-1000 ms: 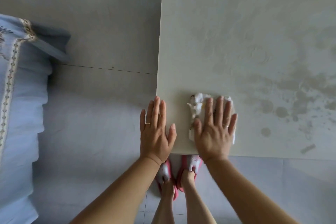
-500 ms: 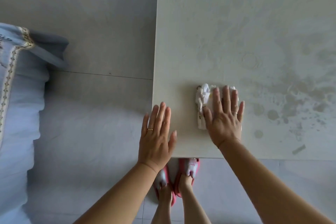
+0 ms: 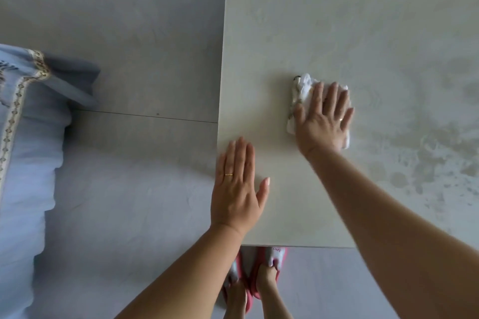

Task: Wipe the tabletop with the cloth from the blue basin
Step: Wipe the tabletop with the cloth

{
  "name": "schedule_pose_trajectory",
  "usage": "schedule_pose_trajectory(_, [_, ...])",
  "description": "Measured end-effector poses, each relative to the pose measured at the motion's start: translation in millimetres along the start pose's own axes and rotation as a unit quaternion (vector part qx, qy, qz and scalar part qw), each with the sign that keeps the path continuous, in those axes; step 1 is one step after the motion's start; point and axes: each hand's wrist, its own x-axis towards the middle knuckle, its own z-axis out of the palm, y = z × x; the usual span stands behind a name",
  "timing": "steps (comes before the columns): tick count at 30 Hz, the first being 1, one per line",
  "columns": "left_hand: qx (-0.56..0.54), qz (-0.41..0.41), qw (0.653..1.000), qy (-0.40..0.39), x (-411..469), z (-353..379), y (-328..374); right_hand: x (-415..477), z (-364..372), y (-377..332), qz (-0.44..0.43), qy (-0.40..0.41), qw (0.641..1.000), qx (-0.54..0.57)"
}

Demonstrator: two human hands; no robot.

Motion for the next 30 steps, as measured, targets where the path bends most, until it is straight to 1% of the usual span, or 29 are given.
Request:
schedule_pose_trajectory(1, [0.002,-0.001,1.000,-0.001,-0.2,1.2,-0.3,-8.0,5.8,-19.2,-0.017,-0.001,1.000,-0.007])
schedule_pose_trajectory(2, [0.005,-0.004,1.000,0.000,-0.5,2.0,-0.6,-20.9,11.5,-38.5,-0.080,-0.013,0.997,-0.010])
schedule_pose_trajectory(3, [0.007,-0.007,1.000,0.000,-1.0,1.8,-0.8,-34.2,16.4,-54.4,-0.171,-0.037,0.984,-0.017])
schedule_pose_trajectory(4, [0.004,-0.009,1.000,-0.001,-1.5,1.0,-0.8,-43.3,19.4,-63.3,-0.262,-0.064,0.963,-0.026])
schedule_pose_trajectory(5, [0.000,-0.009,1.000,-0.004,-1.7,0.2,-0.2,-43.4,18.1,-63.9,-0.330,-0.077,0.940,-0.044])
schedule_pose_trajectory(6, [-0.002,-0.009,1.000,-0.006,-1.5,-0.5,0.5,-32.5,13.0,-57.7,-0.370,-0.071,0.925,-0.059])
schedule_pose_trajectory(7, [-0.002,-0.008,1.000,-0.007,-1.1,-1.1,0.8,-16.6,8.2,-47.8,-0.372,-0.056,0.924,-0.067])
schedule_pose_trajectory(8, [-0.001,-0.006,1.000,-0.006,-0.9,-1.1,0.5,0.9,3.5,-35.9,-0.341,-0.041,0.937,-0.069])
schedule_pose_trajectory(9, [-0.001,-0.005,1.000,-0.004,-0.4,-0.4,-0.1,19.1,-2.4,-24.8,-0.280,-0.032,0.958,-0.056])
schedule_pose_trajectory(10, [0.002,-0.006,1.000,-0.003,-0.4,0.1,-0.8,35.0,-7.8,-17.1,-0.198,-0.029,0.979,-0.029])
schedule_pose_trajectory(11, [0.004,-0.008,1.000,-0.005,-0.1,0.6,-1.0,45.0,-10.3,-15.3,-0.116,-0.028,0.993,-0.003])
schedule_pose_trajectory(12, [0.005,-0.009,1.000,-0.009,0.4,0.7,-0.7,47.2,-10.5,-21.2,-0.055,-0.021,0.998,0.009])
schedule_pose_trajectory(13, [0.005,-0.009,1.000,-0.015,0.9,0.6,-0.2,42.0,-7.5,-33.8,-0.025,-0.010,1.000,0.010])
schedule_pose_trajectory(14, [0.006,-0.009,1.000,-0.020,1.1,0.4,0.5,31.1,-2.7,-49.3,-0.032,-0.008,0.999,0.008])
schedule_pose_trajectory(15, [0.009,-0.010,1.000,-0.024,1.2,0.0,0.9,15.6,3.3,-65.0,-0.082,-0.016,0.996,0.004])
schedule_pose_trajectory(16, [0.014,-0.011,1.000,-0.025,1.2,-0.4,1.1,-0.9,9.0,-77.4,-0.164,-0.030,0.986,-0.009])
schedule_pose_trajectory(18, [0.020,-0.008,1.000,-0.017,0.9,0.1,0.9,-18.1,12.6,-81.5,-0.331,-0.066,0.940,-0.051])
schedule_pose_trajectory(19, [0.019,-0.006,1.000,-0.013,0.3,0.7,0.3,-9.8,8.3,-73.8,-0.380,-0.068,0.920,-0.066])
schedule_pose_trajectory(20, [0.017,-0.004,1.000,-0.009,-0.5,1.3,-0.6,5.9,3.7,-62.1,-0.394,-0.057,0.915,-0.069])
schedule_pose_trajectory(21, [0.013,-0.001,1.000,-0.006,-0.7,2.1,-1.1,23.9,-0.8,-48.6,-0.372,-0.042,0.925,-0.064])
schedule_pose_trajectory(22, [0.010,0.001,1.000,-0.002,-0.2,2.5,-1.3,43.4,-6.0,-34.9,-0.319,-0.028,0.946,-0.049])
schedule_pose_trajectory(24, [0.007,0.001,1.000,0.000,1.4,2.8,-1.0,74.8,-15.2,-18.0,-0.164,-0.014,0.986,0.000])
schedule_pose_trajectory(25, [0.009,0.000,1.000,-0.002,2.2,2.9,-1.2,79.9,-16.1,-21.5,-0.098,-0.009,0.995,0.020])
schedule_pose_trajectory(26, [0.010,-0.001,1.000,-0.004,2.0,2.8,-1.2,76.3,-13.7,-32.8,-0.058,0.000,0.998,0.029])
schedule_pose_trajectory(27, [0.008,-0.001,1.000,-0.008,1.5,2.3,-1.2,65.5,-8.4,-47.8,-0.045,0.005,0.998,0.031])
schedule_pose_trajectory(28, [0.006,-0.001,1.000,-0.011,1.4,1.6,-1.1,50.1,-2.2,-62.9,-0.072,0.006,0.997,0.031])
schedule_pose_trajectory(29, [0.007,-0.003,1.000,-0.013,1.7,0.7,-0.6,31.2,4.5,-76.7,-0.138,-0.001,0.990,0.024])
schedule_pose_trajectory(30, [0.011,-0.005,1.000,-0.015,2.0,-0.2,-0.1,12.0,9.4,-86.0,-0.230,-0.023,0.973,0.007])
